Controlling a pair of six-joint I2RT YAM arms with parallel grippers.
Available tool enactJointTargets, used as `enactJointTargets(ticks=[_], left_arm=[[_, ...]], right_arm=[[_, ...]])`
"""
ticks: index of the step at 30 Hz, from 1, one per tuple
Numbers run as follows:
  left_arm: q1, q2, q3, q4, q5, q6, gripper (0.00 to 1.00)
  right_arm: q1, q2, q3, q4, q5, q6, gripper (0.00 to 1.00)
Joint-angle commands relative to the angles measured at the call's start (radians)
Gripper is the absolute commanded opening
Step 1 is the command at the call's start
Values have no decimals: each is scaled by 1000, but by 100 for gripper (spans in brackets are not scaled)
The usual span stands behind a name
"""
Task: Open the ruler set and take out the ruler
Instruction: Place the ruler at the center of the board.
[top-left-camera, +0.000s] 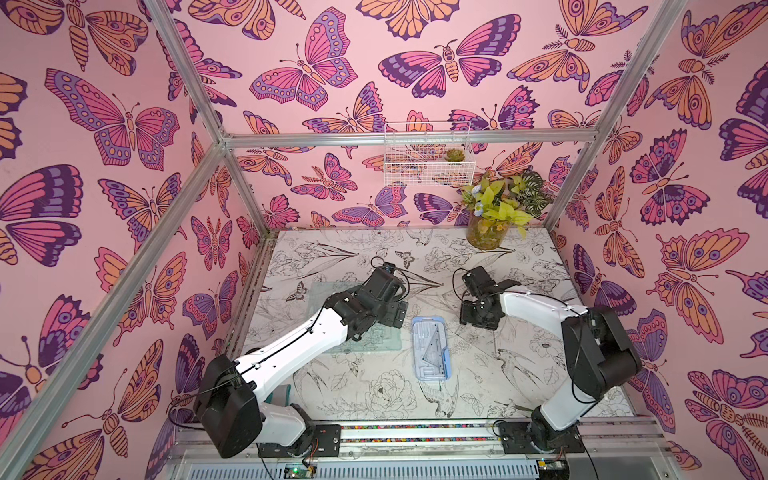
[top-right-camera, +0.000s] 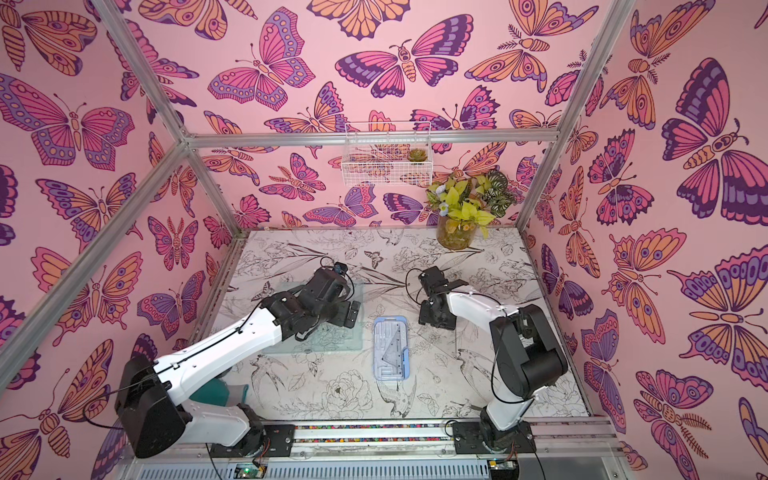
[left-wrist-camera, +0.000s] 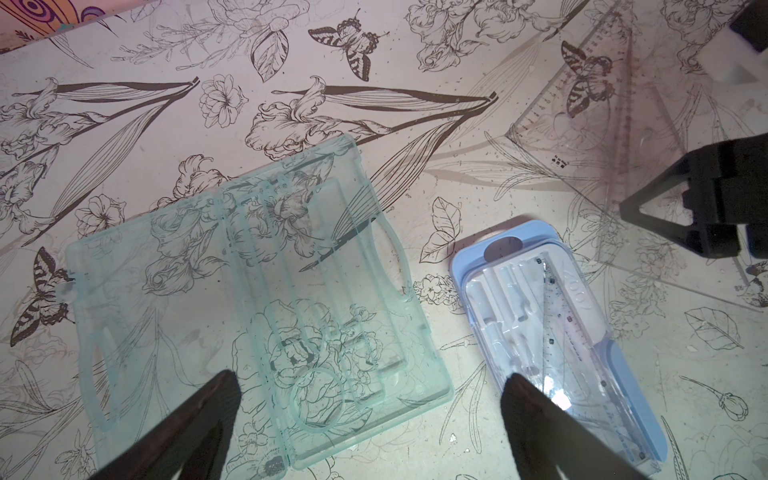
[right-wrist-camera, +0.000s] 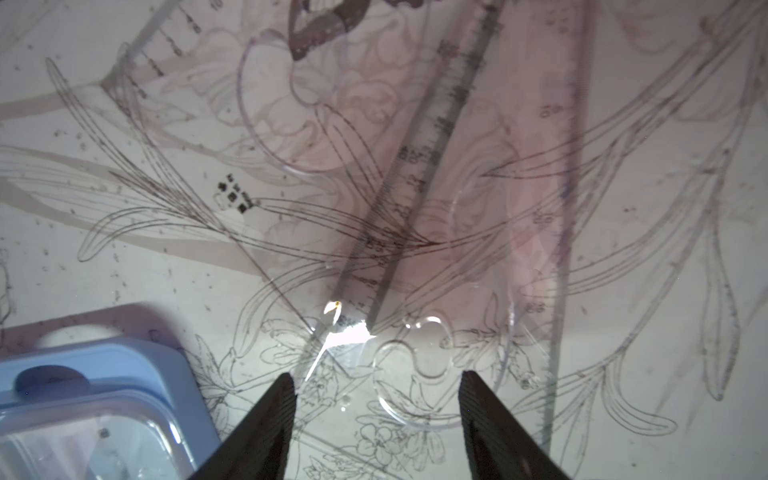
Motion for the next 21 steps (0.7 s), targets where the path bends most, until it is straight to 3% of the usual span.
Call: enactJointTargets(ticks=[1,12,21], left_arm=[[0,1,0,-3,-24,-12,100],[0,-13,-10,-5,-46,-14,100],[0,-16,-4,-12,-49,-20,100]], right_arm=[[28,51,35,-34,33,1,65],[46,23,-16,-55,69,39,53],[28,-35,-70,-82,132,72,50]])
